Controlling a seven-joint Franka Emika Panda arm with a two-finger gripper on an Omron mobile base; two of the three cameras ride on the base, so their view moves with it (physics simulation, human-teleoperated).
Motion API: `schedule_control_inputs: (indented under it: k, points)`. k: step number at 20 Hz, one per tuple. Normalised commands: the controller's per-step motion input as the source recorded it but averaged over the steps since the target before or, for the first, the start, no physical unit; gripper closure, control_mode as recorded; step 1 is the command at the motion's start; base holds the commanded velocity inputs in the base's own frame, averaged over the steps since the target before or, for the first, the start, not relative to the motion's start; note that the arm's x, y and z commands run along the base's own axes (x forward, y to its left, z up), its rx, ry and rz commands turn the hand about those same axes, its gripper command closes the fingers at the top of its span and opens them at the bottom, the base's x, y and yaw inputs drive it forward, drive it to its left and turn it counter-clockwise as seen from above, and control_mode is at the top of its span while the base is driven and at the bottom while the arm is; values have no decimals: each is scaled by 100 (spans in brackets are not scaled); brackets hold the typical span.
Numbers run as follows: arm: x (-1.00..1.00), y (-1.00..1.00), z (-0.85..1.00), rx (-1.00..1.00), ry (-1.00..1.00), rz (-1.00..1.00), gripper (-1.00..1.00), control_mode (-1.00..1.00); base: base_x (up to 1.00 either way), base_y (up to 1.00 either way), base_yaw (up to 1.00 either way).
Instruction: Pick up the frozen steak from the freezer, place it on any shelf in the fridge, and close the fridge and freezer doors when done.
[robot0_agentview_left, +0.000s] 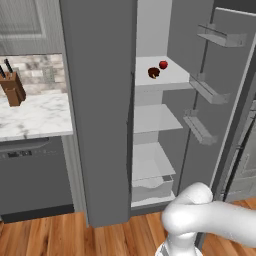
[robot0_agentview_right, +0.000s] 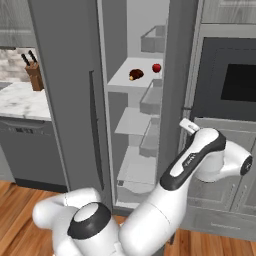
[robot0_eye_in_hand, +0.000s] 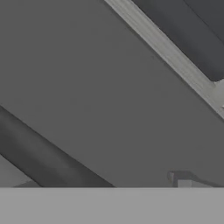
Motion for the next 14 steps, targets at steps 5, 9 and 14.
schedule_control_inputs:
  k: [5, 9, 14]
  points:
    - [41, 100, 7, 17, -11, 0, -100, -100, 0, 0, 0]
    - [40, 100, 11, 14, -11, 0, -100, -100, 0, 0, 0]
    - [52, 100, 7, 10, -4, 0, -100, -100, 0, 0, 0]
